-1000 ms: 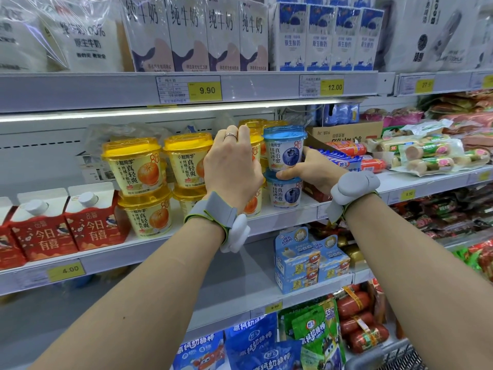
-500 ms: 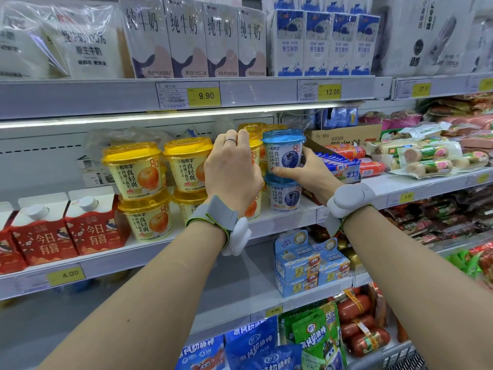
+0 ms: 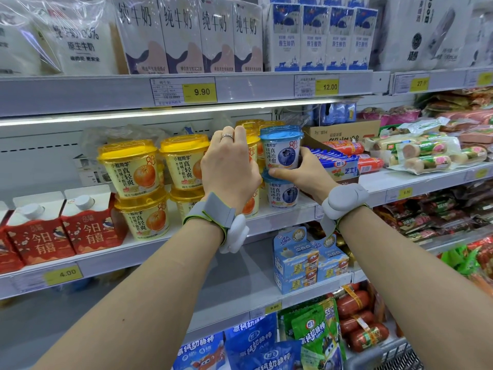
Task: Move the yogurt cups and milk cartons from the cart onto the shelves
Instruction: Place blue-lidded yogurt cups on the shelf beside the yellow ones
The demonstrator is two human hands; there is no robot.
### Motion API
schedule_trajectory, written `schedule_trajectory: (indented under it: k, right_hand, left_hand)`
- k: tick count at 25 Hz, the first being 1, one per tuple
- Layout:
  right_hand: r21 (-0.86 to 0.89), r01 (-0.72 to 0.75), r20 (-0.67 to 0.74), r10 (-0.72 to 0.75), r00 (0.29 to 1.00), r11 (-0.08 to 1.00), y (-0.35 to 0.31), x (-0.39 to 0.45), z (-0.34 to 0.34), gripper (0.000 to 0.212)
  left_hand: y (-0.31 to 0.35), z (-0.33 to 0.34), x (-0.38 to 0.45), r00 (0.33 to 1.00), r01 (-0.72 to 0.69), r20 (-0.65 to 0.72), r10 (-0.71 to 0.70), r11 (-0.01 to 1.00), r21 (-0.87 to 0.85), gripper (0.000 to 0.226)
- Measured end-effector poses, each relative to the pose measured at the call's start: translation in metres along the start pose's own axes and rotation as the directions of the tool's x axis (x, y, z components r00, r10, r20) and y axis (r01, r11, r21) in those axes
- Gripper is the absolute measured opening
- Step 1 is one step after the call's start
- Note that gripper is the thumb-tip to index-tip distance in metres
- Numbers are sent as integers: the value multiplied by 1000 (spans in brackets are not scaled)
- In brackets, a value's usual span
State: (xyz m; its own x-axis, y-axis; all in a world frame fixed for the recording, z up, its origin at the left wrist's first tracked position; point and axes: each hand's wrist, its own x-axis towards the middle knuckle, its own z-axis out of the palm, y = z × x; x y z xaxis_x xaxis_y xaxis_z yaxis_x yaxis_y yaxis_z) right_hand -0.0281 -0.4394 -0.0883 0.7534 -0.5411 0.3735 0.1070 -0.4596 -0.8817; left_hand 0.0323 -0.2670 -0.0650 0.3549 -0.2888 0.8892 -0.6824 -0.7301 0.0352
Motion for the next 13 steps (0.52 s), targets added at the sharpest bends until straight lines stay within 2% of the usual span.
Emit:
schedule_trajectory:
  k: [9, 13]
  right_hand:
    - [-44, -20, 49, 22, 999, 999, 4, 6, -5, 66]
    - [-29, -20, 74, 22, 997, 999, 4, 8, -7, 65]
  left_hand:
    - [0, -3, -1, 1000, 7, 27, -6, 1000, -11, 40]
    - [0, -5, 0, 999, 5, 34, -4, 1000, -18, 40]
